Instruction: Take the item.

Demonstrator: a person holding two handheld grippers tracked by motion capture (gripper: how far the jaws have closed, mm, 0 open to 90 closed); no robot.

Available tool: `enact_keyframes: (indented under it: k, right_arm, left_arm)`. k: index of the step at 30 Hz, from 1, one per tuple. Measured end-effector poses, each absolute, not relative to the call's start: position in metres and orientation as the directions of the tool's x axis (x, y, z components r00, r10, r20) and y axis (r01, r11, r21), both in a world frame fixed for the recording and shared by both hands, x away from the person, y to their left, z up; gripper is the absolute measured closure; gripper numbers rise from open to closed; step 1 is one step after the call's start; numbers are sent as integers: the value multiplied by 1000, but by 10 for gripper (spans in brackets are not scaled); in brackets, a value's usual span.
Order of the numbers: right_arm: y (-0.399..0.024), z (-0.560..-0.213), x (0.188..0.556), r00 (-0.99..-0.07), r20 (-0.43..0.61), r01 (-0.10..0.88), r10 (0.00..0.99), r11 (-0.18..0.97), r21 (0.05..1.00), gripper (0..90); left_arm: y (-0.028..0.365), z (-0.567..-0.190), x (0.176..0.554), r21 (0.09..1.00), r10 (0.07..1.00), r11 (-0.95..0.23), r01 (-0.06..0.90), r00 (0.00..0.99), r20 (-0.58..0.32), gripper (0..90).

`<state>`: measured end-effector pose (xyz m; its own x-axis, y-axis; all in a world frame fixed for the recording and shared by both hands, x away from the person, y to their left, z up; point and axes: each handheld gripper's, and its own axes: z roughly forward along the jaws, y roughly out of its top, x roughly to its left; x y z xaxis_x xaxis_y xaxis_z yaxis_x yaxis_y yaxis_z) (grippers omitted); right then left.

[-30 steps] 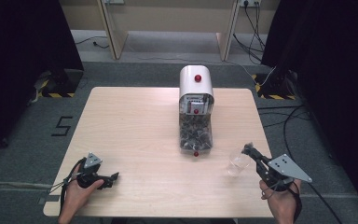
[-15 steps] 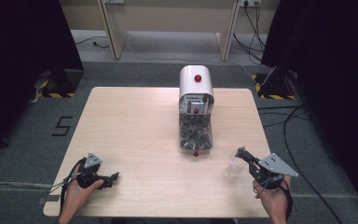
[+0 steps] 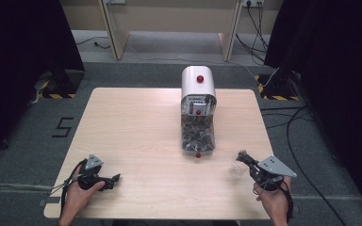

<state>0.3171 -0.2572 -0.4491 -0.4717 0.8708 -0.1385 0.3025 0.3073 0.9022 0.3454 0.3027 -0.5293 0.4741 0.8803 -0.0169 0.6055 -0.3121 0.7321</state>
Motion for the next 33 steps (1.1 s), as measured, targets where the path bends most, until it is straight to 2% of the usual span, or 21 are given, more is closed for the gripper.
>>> enact_keyframes:
  k: [11, 16, 18, 22, 23, 27, 33]
  right_arm:
    - [-255, -454, 319, -486, -143, 327, 862, 331, 885, 876]
    - [-253, -454, 319, -492, -141, 327, 859, 332, 885, 812]
    - [-252, -453, 319, -492, -132, 320, 860, 320, 892, 760]
    - [-253, -451, 318, -490, -127, 311, 862, 309, 899, 720]
    - [-253, -450, 319, -477, -115, 315, 871, 292, 903, 644]
    - [-254, -449, 319, -458, -100, 313, 883, 266, 912, 538]
    - [-253, -446, 318, -445, -91, 316, 891, 252, 915, 445]
  left_arm:
    - [303, -529, 345, 732, 880, -312, 606, 474, -17, 0]
    - [303, -529, 345, 732, 880, -312, 605, 474, -17, 0]
    - [303, -529, 345, 732, 880, -312, 606, 474, -17, 0]
    - [303, -529, 345, 732, 880, -312, 606, 474, -17, 0]
    - [303, -529, 345, 732, 880, -312, 606, 474, -17, 0]
    - [303, -529, 345, 732, 880, -312, 605, 474, -17, 0]
    - [303, -529, 345, 732, 880, -312, 605, 474, -17, 0]
